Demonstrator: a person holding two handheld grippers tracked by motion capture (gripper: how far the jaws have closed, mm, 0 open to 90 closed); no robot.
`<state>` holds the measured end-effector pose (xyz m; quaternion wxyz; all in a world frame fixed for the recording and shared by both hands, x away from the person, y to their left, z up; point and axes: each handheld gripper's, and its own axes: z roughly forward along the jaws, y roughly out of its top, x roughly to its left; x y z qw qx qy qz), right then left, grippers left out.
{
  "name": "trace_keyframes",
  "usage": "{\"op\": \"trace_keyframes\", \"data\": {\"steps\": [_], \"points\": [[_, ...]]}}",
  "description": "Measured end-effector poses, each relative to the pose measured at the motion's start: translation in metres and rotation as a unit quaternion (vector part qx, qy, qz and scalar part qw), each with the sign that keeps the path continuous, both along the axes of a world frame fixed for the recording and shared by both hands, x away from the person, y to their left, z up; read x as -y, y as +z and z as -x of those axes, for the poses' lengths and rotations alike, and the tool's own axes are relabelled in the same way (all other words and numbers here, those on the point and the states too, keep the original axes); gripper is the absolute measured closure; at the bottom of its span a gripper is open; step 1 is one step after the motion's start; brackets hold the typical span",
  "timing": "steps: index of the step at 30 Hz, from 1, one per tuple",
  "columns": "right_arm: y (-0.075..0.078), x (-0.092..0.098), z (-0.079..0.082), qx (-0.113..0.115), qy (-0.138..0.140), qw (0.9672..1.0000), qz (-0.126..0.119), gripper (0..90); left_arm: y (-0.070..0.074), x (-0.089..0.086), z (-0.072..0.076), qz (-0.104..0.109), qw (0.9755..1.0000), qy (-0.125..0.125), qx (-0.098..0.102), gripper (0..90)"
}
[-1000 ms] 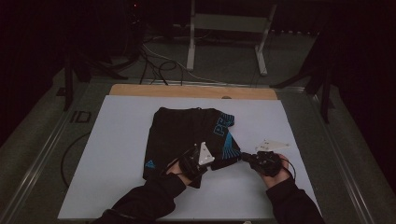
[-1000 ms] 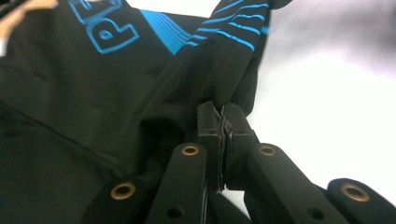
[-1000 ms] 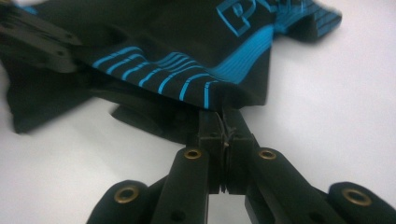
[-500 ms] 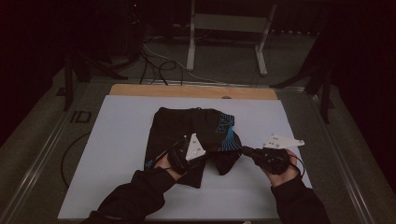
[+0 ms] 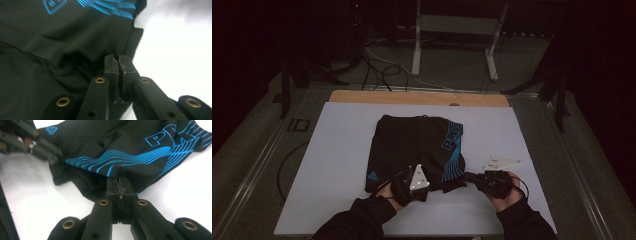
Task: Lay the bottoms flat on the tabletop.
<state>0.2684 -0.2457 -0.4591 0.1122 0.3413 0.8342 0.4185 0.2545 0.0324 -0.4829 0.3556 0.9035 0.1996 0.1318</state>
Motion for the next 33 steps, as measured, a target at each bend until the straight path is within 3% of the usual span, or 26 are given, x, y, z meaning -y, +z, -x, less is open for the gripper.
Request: {"op": "trace_keyframes", "data": {"steps": [1, 4, 8, 13, 16, 20, 23, 27, 33], "points": [[0.0, 0.0, -0.001, 0.003, -0.002, 1.0, 0.003, 89.6, -0.004, 0.002, 0.001, 0.0, 1.0, 0.003, -0.004, 71.1], [0.003, 0.0, -0.003, 0.006, -0.009, 0.9999, 0.001, 89.6, -0.014, 0.01, 0.003, -0.012, 0.9997, -0.005, -0.018, 59.1], [0.004, 0.0, -0.006, 0.017, -0.017, 0.9997, 0.004, 89.5, -0.019, 0.02, 0.002, -0.009, 0.9996, -0.006, -0.026, 57.7], [0.004, 0.0, -0.01, 0.017, -0.018, 0.9997, 0.0, 89.5, -0.026, 0.032, -0.003, -0.02, 0.9996, -0.006, -0.019, 58.1], [0.002, 0.0, -0.009, 0.014, -0.018, 0.9997, 0.002, 89.5, -0.028, 0.036, -0.008, -0.02, 0.9998, 0.002, -0.004, 62.4], [0.0, 0.001, -0.01, 0.009, -0.021, 0.9997, 0.0, 89.5, -0.032, 0.041, -0.015, -0.018, 0.9998, 0.003, -0.01, 65.0], [-0.002, 0.001, -0.01, 0.011, -0.021, 0.9997, 0.01, 89.5, -0.032, 0.045, -0.015, -0.024, 0.9997, -0.003, -0.008, 75.5], [-0.002, 0.002, -0.01, 0.01, -0.028, 0.9995, 0.008, 89.4, -0.027, 0.046, -0.016, -0.037, 0.9993, -0.004, -0.001, 83.1], [0.002, 0.011, -0.011, 0.015, -0.038, 0.9992, 0.004, 89.4, 0.011, 0.024, -0.014, -0.018, 0.9997, -0.002, 0.017, 83.8]]}}
